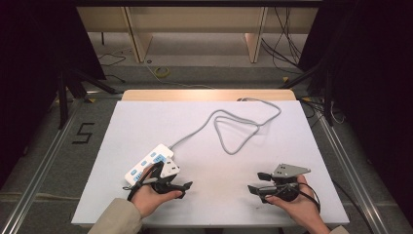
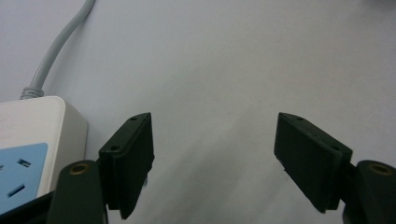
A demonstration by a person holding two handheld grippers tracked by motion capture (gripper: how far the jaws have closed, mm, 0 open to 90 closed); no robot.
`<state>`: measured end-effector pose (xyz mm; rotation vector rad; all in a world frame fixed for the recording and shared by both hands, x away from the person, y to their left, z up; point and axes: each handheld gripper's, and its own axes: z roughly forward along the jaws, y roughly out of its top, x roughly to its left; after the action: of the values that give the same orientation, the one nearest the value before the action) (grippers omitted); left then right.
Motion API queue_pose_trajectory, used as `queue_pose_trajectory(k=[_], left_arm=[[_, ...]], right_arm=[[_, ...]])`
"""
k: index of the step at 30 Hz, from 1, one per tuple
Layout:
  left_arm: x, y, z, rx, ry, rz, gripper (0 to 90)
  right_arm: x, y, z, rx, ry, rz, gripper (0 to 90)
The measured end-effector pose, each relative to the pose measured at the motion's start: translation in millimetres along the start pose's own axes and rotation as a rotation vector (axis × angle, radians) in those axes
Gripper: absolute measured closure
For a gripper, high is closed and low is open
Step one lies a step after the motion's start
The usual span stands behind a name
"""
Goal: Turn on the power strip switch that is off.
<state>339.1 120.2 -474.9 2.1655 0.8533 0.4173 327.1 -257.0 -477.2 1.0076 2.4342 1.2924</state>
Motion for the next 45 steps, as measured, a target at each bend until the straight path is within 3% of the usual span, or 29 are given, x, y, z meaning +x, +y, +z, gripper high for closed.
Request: queue_pose_trajectory(k=[9,17,21,25,35,45], left_arm=[[1.2,2.5,-4.0,-0.014,0.020,0.002,37.0],[4.2,6.8,-7.8,-0.026,0.052,0.007,63.2],[5.2,9.4,-10.0,-0.029,0.045,0.007,75.9],[5.8,11.0,-12.6,-0.027,0.058,0.029,88.2],[5.3,14.9,-14.5,0.013,0.043,0.034,89.4],[11.3,16.9,-20.5,0.030,0.063,-0.007,89.4]], right_arm=[[1.5,0.7,1.0,0.005,0.005,-0.004,36.4],[0.8,0.8,1.3,0.002,0.006,0.000,36.4],[1.2,0.9,1.4,0.001,0.008,0.001,36.4],[1.3,1.1,1.4,-0.001,0.007,0.000,36.4],[1.5,1.2,1.5,-0.001,0.009,0.003,36.4],[1.8,1.3,1.6,0.000,0.010,0.005,36.4]])
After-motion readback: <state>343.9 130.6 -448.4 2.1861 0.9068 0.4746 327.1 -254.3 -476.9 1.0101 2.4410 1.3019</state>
